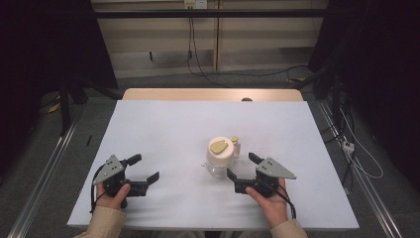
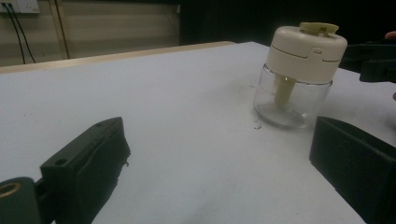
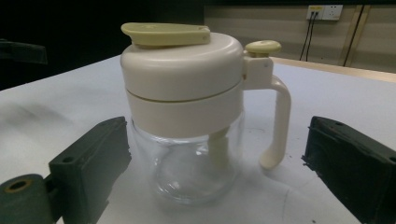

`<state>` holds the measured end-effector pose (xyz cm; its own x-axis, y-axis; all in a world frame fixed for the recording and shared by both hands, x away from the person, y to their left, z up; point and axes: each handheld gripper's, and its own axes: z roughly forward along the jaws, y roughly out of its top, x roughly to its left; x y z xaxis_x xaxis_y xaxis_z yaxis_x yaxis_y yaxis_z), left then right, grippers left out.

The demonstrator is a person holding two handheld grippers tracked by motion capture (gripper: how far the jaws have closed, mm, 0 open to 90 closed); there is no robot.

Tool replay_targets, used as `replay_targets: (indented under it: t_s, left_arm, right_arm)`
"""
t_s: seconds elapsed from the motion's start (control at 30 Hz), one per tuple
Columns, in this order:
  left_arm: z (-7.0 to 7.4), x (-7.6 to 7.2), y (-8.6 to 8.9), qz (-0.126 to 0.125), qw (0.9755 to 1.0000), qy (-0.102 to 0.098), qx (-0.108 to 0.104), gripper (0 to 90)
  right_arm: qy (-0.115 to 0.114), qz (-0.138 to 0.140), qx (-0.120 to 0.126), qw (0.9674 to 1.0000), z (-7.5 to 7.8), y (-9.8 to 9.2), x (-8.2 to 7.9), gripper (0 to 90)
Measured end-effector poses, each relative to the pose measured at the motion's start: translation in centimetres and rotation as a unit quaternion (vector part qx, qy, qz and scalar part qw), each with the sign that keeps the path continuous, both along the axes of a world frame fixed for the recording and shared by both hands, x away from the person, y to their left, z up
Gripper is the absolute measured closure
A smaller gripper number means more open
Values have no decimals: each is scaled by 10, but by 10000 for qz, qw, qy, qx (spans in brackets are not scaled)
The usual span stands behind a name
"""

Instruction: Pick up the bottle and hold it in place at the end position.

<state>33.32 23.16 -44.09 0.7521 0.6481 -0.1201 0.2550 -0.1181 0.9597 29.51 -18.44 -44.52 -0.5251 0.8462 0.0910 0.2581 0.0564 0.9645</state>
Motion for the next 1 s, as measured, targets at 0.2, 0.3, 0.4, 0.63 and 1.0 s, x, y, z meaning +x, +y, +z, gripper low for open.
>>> replay_targets:
  t_s: [0.2, 0.3, 0.4, 0.63, 1.0]
  left_arm:
    - [0, 0, 0, -2, 10000, 8, -10, 36]
    - [0, 0, 0, -8, 10000, 17, -7, 36]
    - [0, 0, 0, -7, 10000, 34, -18, 36]
    - [0, 0, 0, -9, 10000, 21, -25, 36]
    - [-1, 1, 0, -29, 10000, 31, 30, 36]
  right_arm:
    - [9, 58, -14, 10000, 0, 8, 4, 61]
    - [27, 74, -23, 10000, 0, 11, 6, 62]
    - [43, 81, 7, 10000, -1, 13, 8, 63]
    - [71, 61, 38, 9999, -2, 17, 12, 62]
    - [110, 64, 83, 9999, -3, 22, 17, 60]
